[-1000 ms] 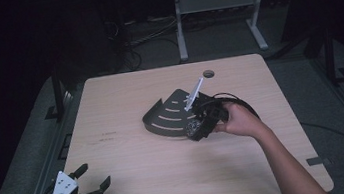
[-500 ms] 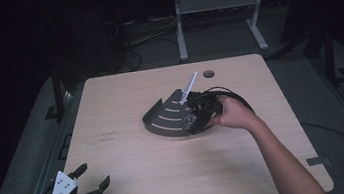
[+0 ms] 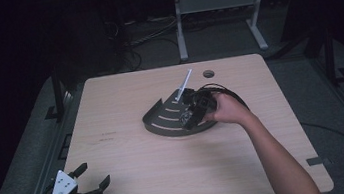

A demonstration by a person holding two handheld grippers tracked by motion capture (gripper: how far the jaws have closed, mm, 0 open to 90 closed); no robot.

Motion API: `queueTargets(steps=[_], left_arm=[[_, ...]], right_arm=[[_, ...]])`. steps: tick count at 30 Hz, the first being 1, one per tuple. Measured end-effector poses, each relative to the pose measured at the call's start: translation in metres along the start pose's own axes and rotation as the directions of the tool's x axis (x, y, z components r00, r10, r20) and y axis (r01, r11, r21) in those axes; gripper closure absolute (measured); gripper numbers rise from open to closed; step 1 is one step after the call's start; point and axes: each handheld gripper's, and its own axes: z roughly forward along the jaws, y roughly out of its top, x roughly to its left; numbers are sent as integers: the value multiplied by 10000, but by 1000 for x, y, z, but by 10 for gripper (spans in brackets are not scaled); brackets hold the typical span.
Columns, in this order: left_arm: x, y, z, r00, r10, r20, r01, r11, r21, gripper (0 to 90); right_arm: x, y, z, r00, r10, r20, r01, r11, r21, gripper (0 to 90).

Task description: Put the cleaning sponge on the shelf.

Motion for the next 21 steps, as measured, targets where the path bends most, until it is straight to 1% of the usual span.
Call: queueTargets(steps=[2, 3, 5, 7, 10, 15, 16, 18, 21], left_arm=[[0, 0, 0, 10000, -1, -2, 1, 10000, -5, 133], [0, 0, 0, 10000, -5, -17, 5, 10000, -14, 133], [-1, 0, 1, 10000, 13, 17, -13, 10000, 1, 132], [-1, 0, 1, 10000, 46, 30, -46, 10000, 18, 133], [-2, 0, 1, 10000, 51, 35, -51, 10000, 15, 133], [-2, 0, 1, 10000, 40, 52, -40, 10000, -5, 133], [-2, 0, 1, 10000, 40, 55, -40, 10000, 6, 133], [-2, 0, 1, 10000, 51, 73, -51, 10000, 14, 132], [-1, 0, 1, 10000, 51, 85, -51, 10000, 23, 133]], right_arm=[[-2, 0, 0, 10000, 33, -12, -33, 10000, -24, 315], [-4, 1, 1, 10000, 74, -39, -74, 10000, -38, 315], [-11, 5, 2, 9998, 167, 47, -167, 9998, 62, 315], [-14, 6, 3, 9997, 259, -46, -259, 9996, -64, 315], [-20, 8, 7, 9995, 278, 128, -280, 9995, 141, 315], [-26, 10, 12, 9992, 382, 81, -383, 9992, 102, 315], [-28, 10, 14, 9990, 440, 100, -441, 9989, 155, 314], [-34, 11, 18, 9981, 612, 123, -613, 9981, 101, 314], [-38, 10, 23, 9970, 763, 151, -764, 9970, 83, 314]])
